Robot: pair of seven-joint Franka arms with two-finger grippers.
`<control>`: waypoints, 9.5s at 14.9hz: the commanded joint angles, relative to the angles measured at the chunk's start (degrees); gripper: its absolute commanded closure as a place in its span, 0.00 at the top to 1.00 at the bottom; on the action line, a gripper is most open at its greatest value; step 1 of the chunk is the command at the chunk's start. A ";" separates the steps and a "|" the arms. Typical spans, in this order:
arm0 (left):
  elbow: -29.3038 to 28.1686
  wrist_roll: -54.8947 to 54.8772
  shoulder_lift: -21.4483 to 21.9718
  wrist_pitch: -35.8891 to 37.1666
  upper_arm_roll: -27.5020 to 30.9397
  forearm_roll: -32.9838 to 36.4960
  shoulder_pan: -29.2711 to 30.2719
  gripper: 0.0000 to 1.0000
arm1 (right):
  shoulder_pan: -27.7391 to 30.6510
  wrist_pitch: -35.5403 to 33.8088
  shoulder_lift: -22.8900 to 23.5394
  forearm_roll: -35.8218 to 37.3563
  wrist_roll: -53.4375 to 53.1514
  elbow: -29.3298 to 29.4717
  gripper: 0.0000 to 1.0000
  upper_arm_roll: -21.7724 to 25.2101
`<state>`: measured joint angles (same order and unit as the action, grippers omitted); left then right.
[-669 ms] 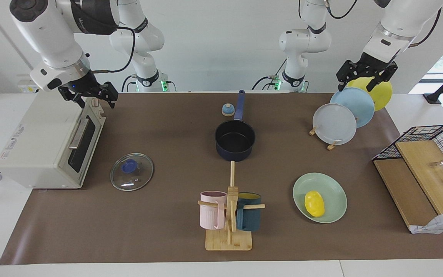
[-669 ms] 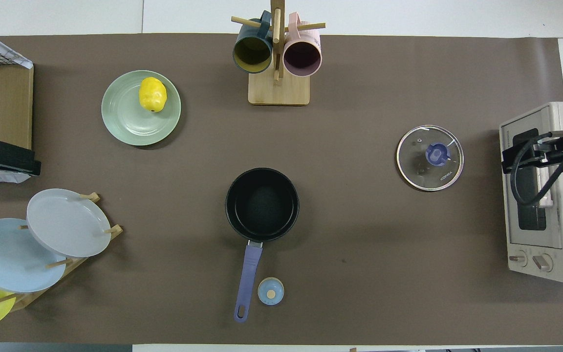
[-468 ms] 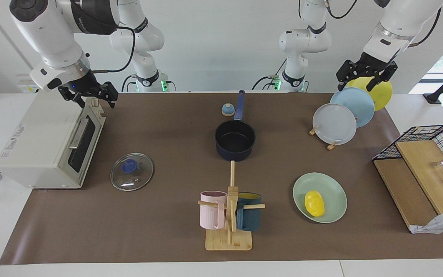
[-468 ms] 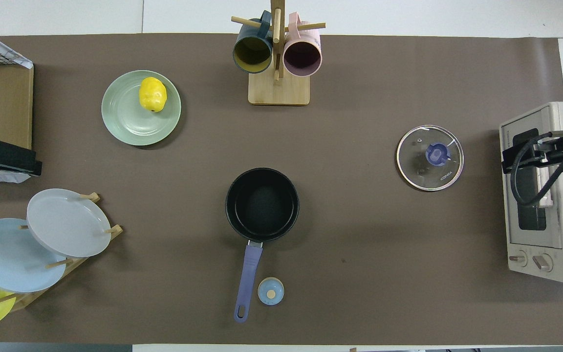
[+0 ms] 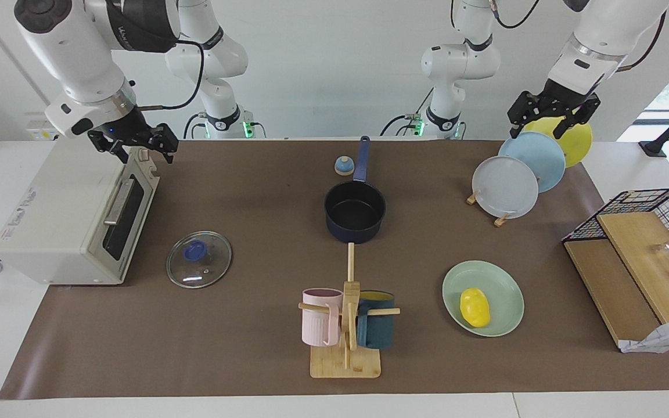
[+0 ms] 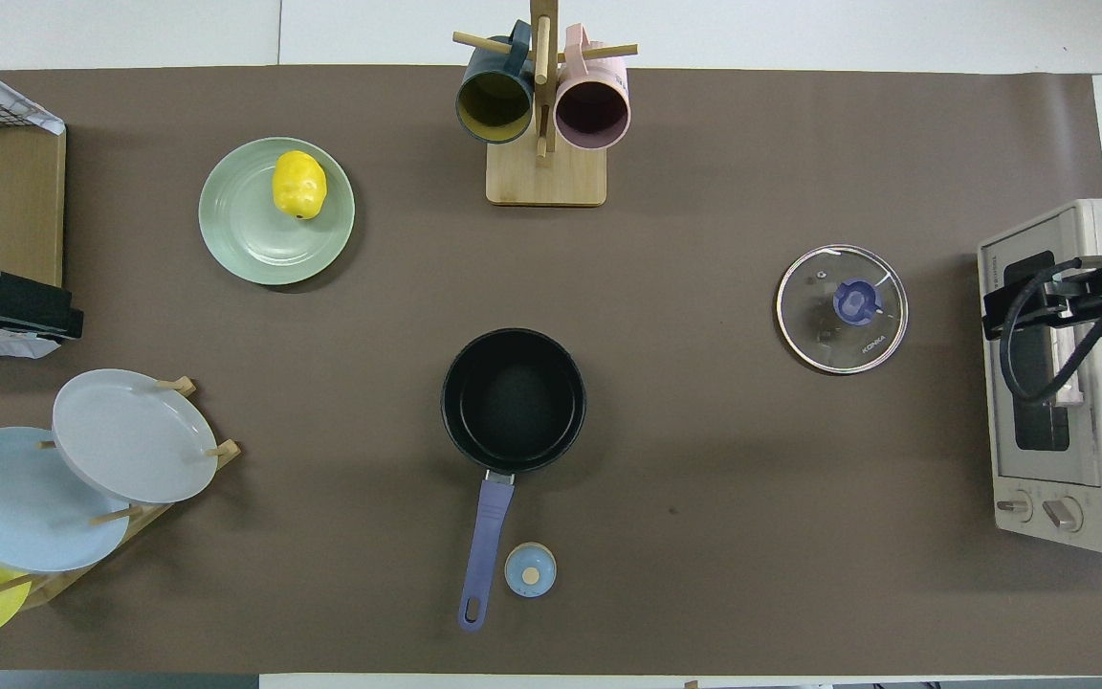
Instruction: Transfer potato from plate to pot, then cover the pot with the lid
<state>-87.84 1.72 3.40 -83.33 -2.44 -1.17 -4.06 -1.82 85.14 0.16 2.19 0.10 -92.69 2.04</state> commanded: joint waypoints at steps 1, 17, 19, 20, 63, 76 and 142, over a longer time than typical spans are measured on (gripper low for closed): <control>-2.77 -0.23 1.09 -3.50 -0.02 0.28 0.01 1.00 | 0.59 -0.14 -0.16 -0.96 -0.89 0.32 1.00 -0.37; -1.81 6.44 -24.21 -29.68 -0.11 0.11 -6.13 1.00 | 0.59 -0.14 -0.16 -0.96 -0.89 0.32 1.00 -0.37; -2.07 8.99 -26.85 -33.11 -0.02 0.20 -7.45 1.00 | 0.59 -0.14 -0.16 -0.96 -0.89 0.32 1.00 -0.37; -1.90 9.00 -28.52 -34.34 -0.02 0.37 -7.55 1.00 | 0.59 -0.14 -0.16 -0.96 -0.89 0.32 1.00 -0.37; 5.49 11.37 -40.57 -45.08 0.51 1.34 -6.05 1.00 | -6.08 15.22 -3.86 -3.42 -0.01 -12.78 1.00 -1.07; 8.64 10.58 -37.95 -37.64 0.07 -0.32 -5.44 0.00 | -1.69 41.76 5.64 -3.42 11.32 -24.37 1.00 -0.98; -0.93 -5.13 -8.76 -12.23 0.85 -0.86 0.71 1.00 | -25.24 27.89 15.92 -4.66 -28.74 0.75 0.00 -10.39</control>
<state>-89.87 0.93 -5.83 -99.60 -1.34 -1.59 -4.99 -25.34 112.88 14.18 -2.19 -26.00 -94.90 -8.39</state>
